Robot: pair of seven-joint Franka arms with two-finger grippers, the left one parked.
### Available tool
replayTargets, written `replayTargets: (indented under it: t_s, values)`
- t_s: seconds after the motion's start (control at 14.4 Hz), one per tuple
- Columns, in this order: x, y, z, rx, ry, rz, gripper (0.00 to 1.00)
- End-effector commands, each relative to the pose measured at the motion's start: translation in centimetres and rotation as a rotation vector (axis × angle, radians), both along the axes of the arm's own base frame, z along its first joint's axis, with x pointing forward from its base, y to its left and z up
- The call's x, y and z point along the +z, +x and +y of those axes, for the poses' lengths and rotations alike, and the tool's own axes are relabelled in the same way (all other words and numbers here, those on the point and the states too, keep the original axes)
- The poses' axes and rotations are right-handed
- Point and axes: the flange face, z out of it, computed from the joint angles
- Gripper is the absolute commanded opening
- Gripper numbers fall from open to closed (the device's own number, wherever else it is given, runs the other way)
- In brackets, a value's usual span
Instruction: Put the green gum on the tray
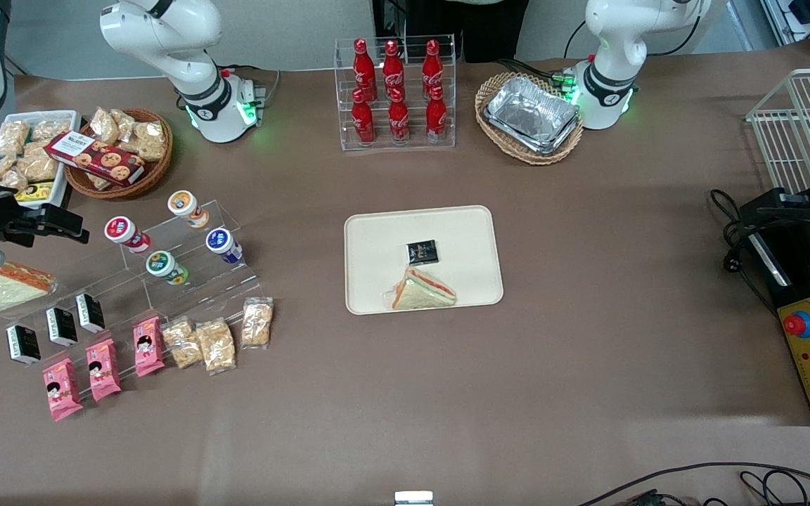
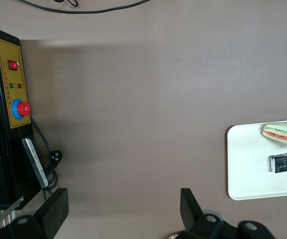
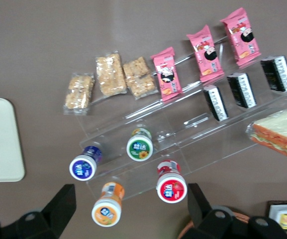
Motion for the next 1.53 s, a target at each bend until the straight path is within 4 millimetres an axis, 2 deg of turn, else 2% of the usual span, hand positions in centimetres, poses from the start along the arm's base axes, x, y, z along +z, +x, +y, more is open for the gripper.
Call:
replayTargets:
  t_s: [0.0,0.07,0.28,0.77,0.91,1.11,1.25,1.46]
  values:
    - [0.7,-0.4,0.2,0.023,-0.045,0.010,1.00]
    - [0.8,-0.6,-0.1,0.015,-0.038,0.014,1.00]
    - [1.8,-0.9,0.5,0.022,-0.042,0.012,1.00]
    - [0.9,-1.3,1.0,0.038,-0.026,0.054,1.00]
    - [0.6,-1.8,1.0,0.067,-0.018,0.081,1.00]
    - [1.6,-3.2,1.7,0.081,-0.004,0.056,1.00]
    - [0.7,-4.5,2.1,0.086,0.009,0.017,1.00]
    - [-2.7,-5.7,1.8,0.081,0.014,-0.028,1.00]
